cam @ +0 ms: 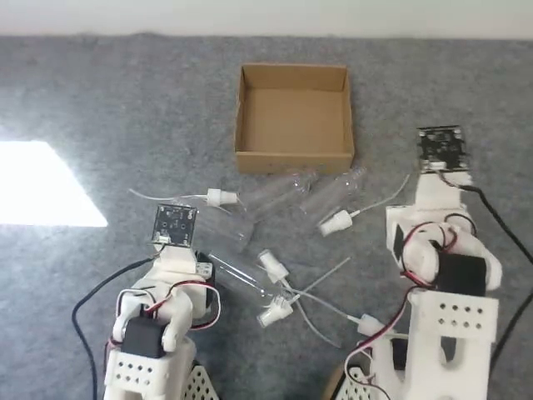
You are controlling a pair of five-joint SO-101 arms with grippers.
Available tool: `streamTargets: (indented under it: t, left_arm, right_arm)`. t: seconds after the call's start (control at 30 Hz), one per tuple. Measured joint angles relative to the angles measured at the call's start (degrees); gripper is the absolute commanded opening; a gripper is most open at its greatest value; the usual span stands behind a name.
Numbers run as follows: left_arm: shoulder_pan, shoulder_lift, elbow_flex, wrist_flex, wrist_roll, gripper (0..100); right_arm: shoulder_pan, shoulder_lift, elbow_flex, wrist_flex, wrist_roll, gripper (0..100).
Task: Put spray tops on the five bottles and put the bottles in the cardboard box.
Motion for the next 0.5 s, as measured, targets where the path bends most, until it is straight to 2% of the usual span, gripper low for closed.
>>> streamTargets:
  t: [0.17,0.37,0.5]
  left_arm:
    - [0.62,0.00,-4.22,-1.14,-2.29,2]
    - [0.70,0.00,-7.38,-5.10,-19.96,2]
    - [0.70,0.00,-10.02,-5.27,-23.82,2]
  right_arm:
    - [2.99,-1.05,0.35,-0.70,-3.08,15.1]
    - [4.57,-1.14,0.35,-1.23,-5.36,15.1]
    - [6.95,-1.05,2.37,-4.13,-7.47,15.1]
